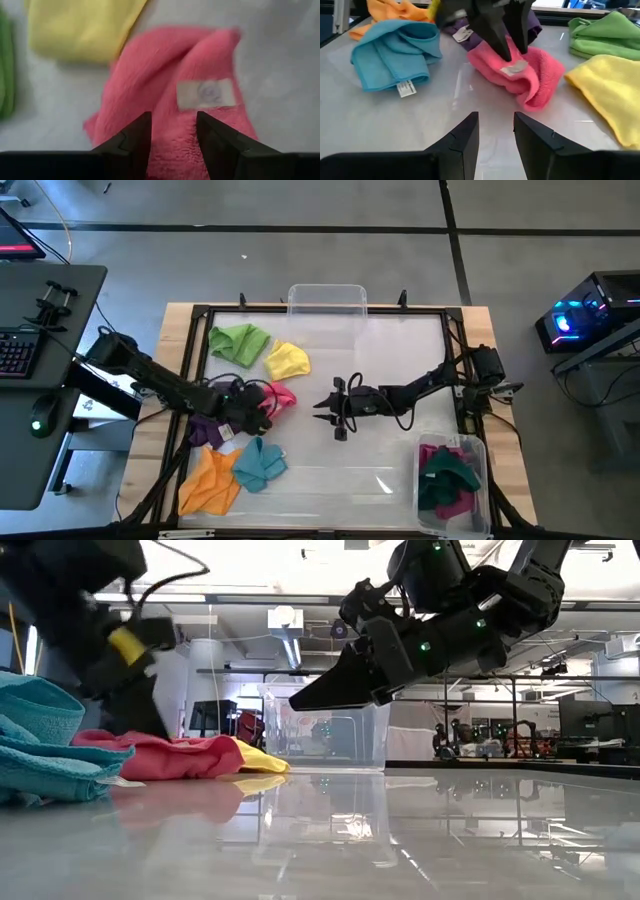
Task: Sort towels by color in basket
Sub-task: Put the pink microfiber cloth into the top transparent bin
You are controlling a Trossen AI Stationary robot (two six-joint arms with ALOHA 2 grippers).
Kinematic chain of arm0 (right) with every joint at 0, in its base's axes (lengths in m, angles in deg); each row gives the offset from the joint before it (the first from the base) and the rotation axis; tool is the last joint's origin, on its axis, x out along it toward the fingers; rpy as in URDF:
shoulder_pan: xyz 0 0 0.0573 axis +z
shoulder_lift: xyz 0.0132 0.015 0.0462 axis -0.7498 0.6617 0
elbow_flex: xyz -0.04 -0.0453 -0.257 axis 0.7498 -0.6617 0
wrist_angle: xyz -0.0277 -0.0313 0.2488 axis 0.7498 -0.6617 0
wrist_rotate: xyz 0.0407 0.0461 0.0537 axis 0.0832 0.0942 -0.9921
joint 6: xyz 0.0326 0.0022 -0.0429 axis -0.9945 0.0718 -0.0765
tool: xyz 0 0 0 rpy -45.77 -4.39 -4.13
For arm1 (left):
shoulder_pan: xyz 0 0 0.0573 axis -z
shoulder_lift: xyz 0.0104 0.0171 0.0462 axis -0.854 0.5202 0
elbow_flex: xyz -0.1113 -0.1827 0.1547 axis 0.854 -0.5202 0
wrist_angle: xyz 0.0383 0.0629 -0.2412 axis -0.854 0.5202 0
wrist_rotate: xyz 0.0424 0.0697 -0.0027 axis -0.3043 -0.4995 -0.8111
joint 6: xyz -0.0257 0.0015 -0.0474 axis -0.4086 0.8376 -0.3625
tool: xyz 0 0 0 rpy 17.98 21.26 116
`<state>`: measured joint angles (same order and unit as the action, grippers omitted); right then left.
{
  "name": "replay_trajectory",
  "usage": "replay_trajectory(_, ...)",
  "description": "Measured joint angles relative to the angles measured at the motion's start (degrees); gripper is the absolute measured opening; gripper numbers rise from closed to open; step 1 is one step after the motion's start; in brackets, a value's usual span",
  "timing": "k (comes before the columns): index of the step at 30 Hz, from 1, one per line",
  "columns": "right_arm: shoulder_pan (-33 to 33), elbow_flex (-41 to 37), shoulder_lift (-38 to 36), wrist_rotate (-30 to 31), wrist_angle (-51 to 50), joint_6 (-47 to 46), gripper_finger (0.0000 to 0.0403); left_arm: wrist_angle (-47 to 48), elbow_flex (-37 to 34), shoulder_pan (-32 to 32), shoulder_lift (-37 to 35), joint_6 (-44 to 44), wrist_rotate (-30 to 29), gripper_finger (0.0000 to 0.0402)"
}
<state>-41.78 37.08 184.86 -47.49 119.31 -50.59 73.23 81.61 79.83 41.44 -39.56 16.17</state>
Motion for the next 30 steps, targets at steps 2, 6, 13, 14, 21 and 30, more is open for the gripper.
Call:
replay_trajectory(2, 0.0, 0.0, 0.0, -0.3, -0.3, -0.4, 0.0119, 0.1, -0.8, 0.3, 1.5, -3.4, -0.2, 0.0141)
replay_trajectory(6, 0.1, 0.0, 0.0, -0.3, -0.7, -1.1, 0.0119, -2.6, -3.1, -0.3, 4.1, -5.0, -0.1, 0.0145)
replay_trajectory(13, 0.7, 0.0, 0.0, -0.3, -2.6, -5.3, 0.0119, -7.5, -4.4, -1.3, 6.3, -1.4, 2.4, 0.0109)
replay_trajectory(14, 0.8, 0.0, 0.0, -0.3, -3.1, -5.5, 0.0119, -7.8, -4.4, -1.3, 6.3, -0.2, 2.6, 0.0096)
replay_trajectory(21, 1.5, 0.0, 0.0, 0.9, -5.9, -5.5, 0.0119, -12.8, -4.7, -1.4, 5.9, 6.5, 2.9, 0.0009)
replay_trajectory(30, 2.2, 0.0, -2.7, 1.0, -20.7, -11.9, 0.0119, -20.5, 0.8, -1.3, -0.4, 28.7, -0.2, 0.0004)
